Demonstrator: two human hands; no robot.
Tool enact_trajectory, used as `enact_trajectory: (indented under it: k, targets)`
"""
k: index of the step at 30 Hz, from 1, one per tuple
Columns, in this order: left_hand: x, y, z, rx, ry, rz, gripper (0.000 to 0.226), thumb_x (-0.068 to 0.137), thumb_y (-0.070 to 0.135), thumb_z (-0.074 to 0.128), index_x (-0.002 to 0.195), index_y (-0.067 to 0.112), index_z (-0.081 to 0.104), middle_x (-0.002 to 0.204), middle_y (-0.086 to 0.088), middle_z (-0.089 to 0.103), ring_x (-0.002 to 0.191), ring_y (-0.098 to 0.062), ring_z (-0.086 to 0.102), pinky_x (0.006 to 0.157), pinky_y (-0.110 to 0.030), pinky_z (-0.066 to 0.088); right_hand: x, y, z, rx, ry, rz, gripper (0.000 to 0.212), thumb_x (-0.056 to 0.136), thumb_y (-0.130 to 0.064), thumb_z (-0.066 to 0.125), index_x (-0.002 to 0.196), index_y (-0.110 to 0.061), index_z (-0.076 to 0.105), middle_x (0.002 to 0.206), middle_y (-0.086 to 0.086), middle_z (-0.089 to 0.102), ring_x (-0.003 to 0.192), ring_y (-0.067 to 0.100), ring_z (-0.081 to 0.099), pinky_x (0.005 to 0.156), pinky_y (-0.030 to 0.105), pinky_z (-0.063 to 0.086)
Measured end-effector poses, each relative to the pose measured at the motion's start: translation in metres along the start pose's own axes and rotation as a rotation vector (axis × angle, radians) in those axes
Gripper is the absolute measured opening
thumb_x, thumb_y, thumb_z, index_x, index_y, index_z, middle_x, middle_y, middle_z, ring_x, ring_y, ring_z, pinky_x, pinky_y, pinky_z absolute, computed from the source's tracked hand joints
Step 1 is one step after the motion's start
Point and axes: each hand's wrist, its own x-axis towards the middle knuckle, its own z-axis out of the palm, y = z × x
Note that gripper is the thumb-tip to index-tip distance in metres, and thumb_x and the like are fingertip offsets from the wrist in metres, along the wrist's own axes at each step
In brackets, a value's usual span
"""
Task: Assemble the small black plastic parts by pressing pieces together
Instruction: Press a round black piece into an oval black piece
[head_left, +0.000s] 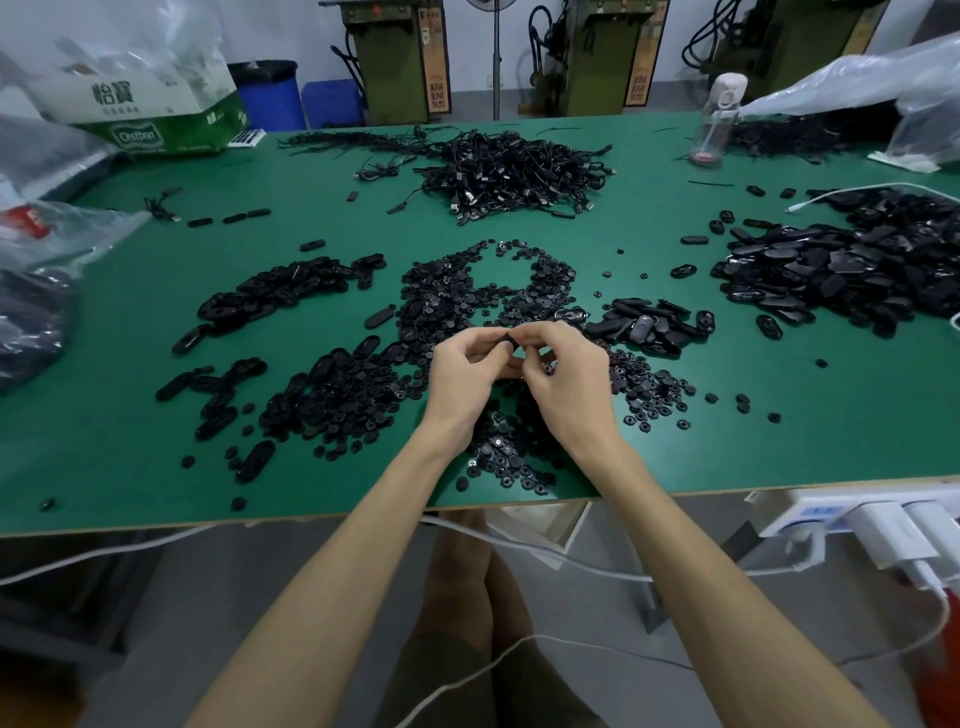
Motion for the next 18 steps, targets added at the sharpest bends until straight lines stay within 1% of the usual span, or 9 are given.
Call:
enact_trajectory:
  k: [3, 5, 7, 8, 9, 10, 11, 14, 18]
  targets:
    - [-0.0001, 0.0005, 0.0002, -0.041, 0.025, -0.024, 0.018, 0.100, 0.001, 0.063, 0.116, -0.002, 0.070, 0.094, -0.008, 0.077, 0.079, -0.015, 0.077, 0.073, -0.022, 0.059, -0.0011, -0.0014, -0.0002, -0.002, -0.015, -0.003, 0.034, 0.092, 0.003, 0.060, 0.121, -0.011, 0.072, 0.112, 0.001, 0.074, 0.110, 0.016, 0.067, 0.098, 0.036, 0.053]
    - [0.0002, 0.0010, 0.0003, -0.050, 0.028, -0.033, 0.018, 0.100, 0.001, 0.063, 0.116, -0.001, 0.070, 0.093, -0.008, 0.076, 0.078, -0.016, 0.077, 0.073, -0.023, 0.059, -0.0012, -0.0022, -0.0005, 0.021, -0.007, 0.000, 0.036, 0.093, 0.003, 0.061, 0.124, -0.011, 0.070, 0.112, 0.000, 0.074, 0.110, 0.013, 0.066, 0.099, 0.033, 0.052]
    - [0.0008, 0.0014, 0.0000, -0.063, 0.029, -0.039, 0.017, 0.100, 0.001, 0.063, 0.116, 0.000, 0.070, 0.094, -0.010, 0.077, 0.078, -0.018, 0.076, 0.075, -0.027, 0.061, -0.0011, -0.0026, -0.0017, 0.067, 0.010, 0.031, 0.039, 0.094, 0.002, 0.061, 0.130, -0.013, 0.067, 0.110, -0.004, 0.075, 0.103, 0.000, 0.065, 0.095, 0.017, 0.049]
    - [0.0009, 0.0013, -0.0001, -0.072, 0.034, -0.043, 0.017, 0.100, 0.002, 0.064, 0.116, 0.001, 0.069, 0.094, -0.012, 0.077, 0.077, -0.018, 0.076, 0.076, -0.028, 0.062, -0.0010, -0.0019, -0.0025, 0.096, 0.016, 0.051, 0.042, 0.094, 0.002, 0.061, 0.133, -0.015, 0.065, 0.109, -0.006, 0.076, 0.098, -0.006, 0.064, 0.088, 0.008, 0.046]
    - [0.0009, 0.0014, -0.0002, -0.080, 0.041, -0.048, 0.017, 0.100, 0.002, 0.064, 0.116, 0.001, 0.069, 0.095, -0.013, 0.076, 0.077, -0.019, 0.076, 0.076, -0.029, 0.062, -0.0009, -0.0012, -0.0028, 0.121, 0.018, 0.070, 0.045, 0.094, 0.002, 0.061, 0.136, -0.015, 0.063, 0.108, -0.009, 0.077, 0.091, -0.008, 0.064, 0.081, 0.005, 0.045]
    - [0.0010, 0.0015, -0.0003, -0.088, 0.050, -0.053, 0.017, 0.100, 0.002, 0.064, 0.116, 0.001, 0.069, 0.095, -0.014, 0.076, 0.076, -0.019, 0.075, 0.076, -0.029, 0.062, -0.0009, -0.0005, -0.0030, 0.143, 0.016, 0.086, 0.047, 0.094, 0.002, 0.060, 0.138, -0.016, 0.061, 0.108, -0.011, 0.077, 0.088, -0.007, 0.065, 0.076, 0.006, 0.045]
    - [0.0011, 0.0016, -0.0005, -0.096, 0.059, -0.057, 0.017, 0.100, 0.002, 0.064, 0.116, 0.000, 0.069, 0.094, -0.014, 0.076, 0.076, -0.019, 0.075, 0.075, -0.029, 0.062, -0.0010, -0.0003, -0.0031, 0.164, 0.010, 0.098, 0.049, 0.094, 0.002, 0.060, 0.139, -0.016, 0.060, 0.109, -0.012, 0.077, 0.089, -0.004, 0.067, 0.075, 0.009, 0.048]
    - [0.0013, 0.0027, -0.0006, -0.121, 0.071, -0.068, 0.014, 0.099, 0.001, 0.064, 0.112, 0.002, 0.070, 0.091, -0.012, 0.075, 0.073, -0.016, 0.073, 0.071, -0.026, 0.060, -0.0006, -0.0010, -0.0031, 0.223, 0.011, 0.114, 0.048, 0.094, 0.003, 0.059, 0.138, -0.015, 0.059, 0.111, -0.011, 0.076, 0.104, -0.003, 0.069, 0.090, 0.020, 0.055]
    - [0.0005, 0.0045, 0.0007, -0.150, 0.071, -0.075, 0.011, 0.098, 0.000, 0.065, 0.102, 0.010, 0.070, 0.086, -0.009, 0.073, 0.070, -0.014, 0.073, 0.068, -0.025, 0.059, 0.0010, 0.0004, -0.0044, 0.238, 0.055, 0.135, 0.041, 0.093, 0.003, 0.060, 0.131, -0.013, 0.061, 0.109, -0.009, 0.076, 0.102, -0.003, 0.069, 0.088, 0.016, 0.052]
